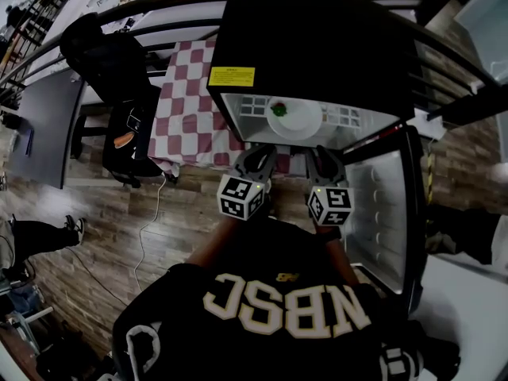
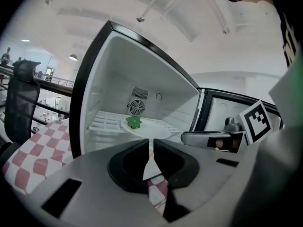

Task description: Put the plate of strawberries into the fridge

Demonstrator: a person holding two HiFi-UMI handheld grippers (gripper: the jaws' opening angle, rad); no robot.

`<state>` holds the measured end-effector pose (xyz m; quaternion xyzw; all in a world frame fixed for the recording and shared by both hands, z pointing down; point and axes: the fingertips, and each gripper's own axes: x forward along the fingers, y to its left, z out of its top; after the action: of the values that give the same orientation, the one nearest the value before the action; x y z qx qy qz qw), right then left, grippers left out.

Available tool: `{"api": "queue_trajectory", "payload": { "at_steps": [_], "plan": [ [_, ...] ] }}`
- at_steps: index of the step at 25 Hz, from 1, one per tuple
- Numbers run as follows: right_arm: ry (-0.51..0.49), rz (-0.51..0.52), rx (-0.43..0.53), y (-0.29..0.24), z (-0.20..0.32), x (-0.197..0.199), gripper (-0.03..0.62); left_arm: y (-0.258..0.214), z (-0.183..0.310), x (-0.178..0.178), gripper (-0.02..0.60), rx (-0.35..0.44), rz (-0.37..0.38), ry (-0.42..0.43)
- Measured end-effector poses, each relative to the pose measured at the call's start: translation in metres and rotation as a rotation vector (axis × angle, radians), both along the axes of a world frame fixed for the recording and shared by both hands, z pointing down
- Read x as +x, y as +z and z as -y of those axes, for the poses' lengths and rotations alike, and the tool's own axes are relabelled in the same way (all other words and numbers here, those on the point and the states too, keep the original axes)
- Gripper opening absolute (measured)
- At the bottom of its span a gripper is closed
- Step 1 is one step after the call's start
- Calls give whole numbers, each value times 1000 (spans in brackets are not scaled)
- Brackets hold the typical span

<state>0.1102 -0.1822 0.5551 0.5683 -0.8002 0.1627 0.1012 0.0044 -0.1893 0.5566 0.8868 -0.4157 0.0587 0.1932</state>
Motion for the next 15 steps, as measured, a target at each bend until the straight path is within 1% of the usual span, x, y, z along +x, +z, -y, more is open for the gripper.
{"api": "queue_trajectory", "payload": {
  "at_steps": [2,5,9,15],
  "plan": [
    [-2,-17,6,-1,2,0,80,1,2,2,38,8,14,3],
    [-13,-32,13,-1,6,-3,55,3,8,4,35,25,33,12],
    [-32,-56,13,0,15,-9,41,4,16,8,25,33,38,21],
    [-43,-64,8,2,29,-14,38,10,26,13,20,10,62,46]
  ]
}}
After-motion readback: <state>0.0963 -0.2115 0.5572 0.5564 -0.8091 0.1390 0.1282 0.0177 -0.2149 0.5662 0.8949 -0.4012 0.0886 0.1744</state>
